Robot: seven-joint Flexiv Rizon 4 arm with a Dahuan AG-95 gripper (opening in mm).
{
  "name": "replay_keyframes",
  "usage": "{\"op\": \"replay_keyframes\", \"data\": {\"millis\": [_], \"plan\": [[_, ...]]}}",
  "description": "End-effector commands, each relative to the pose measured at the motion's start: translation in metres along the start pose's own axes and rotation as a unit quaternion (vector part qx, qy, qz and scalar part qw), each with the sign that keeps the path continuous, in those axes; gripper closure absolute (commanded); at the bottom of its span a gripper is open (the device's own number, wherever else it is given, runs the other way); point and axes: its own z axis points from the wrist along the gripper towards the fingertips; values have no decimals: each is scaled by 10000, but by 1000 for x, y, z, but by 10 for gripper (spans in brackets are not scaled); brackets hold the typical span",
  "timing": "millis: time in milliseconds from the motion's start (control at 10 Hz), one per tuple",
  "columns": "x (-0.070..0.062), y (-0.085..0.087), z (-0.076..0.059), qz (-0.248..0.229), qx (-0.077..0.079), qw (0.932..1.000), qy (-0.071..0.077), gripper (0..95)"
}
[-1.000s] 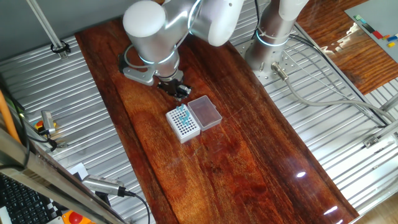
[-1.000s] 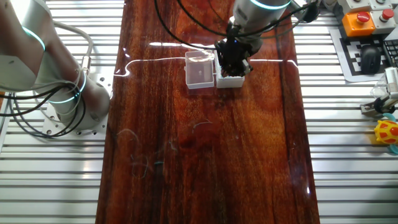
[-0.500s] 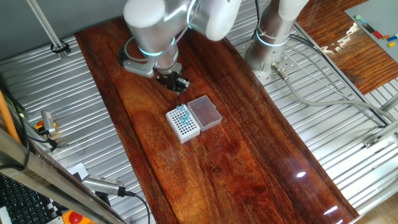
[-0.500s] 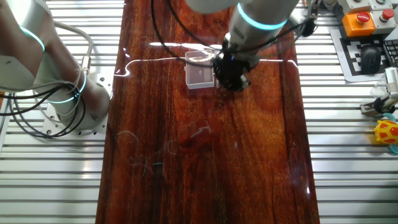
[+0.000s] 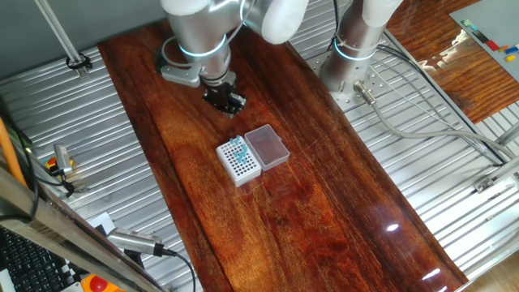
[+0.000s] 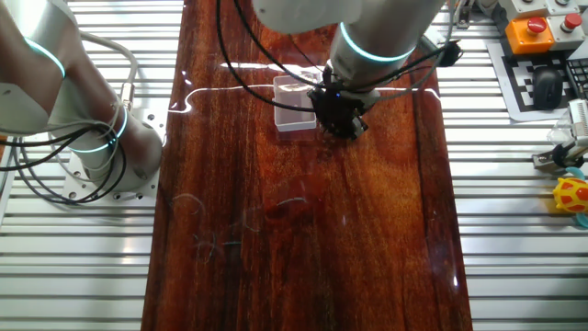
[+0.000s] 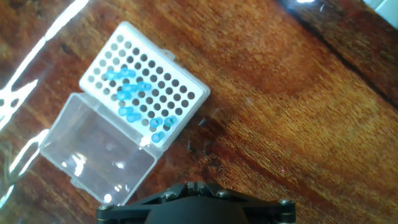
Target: Insert a medium pipette tip into the holder for medium pipette tips
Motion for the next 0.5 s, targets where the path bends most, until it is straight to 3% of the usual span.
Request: {"op": "replay_keyframes", "data": {"millis": [100, 300, 500], "plan": [[19, -3, 15, -8, 537, 9983, -237, 950], [35, -38, 16, -362, 529, 9977, -220, 950], [45, -48, 20, -505, 503, 9972, -242, 950]]}}
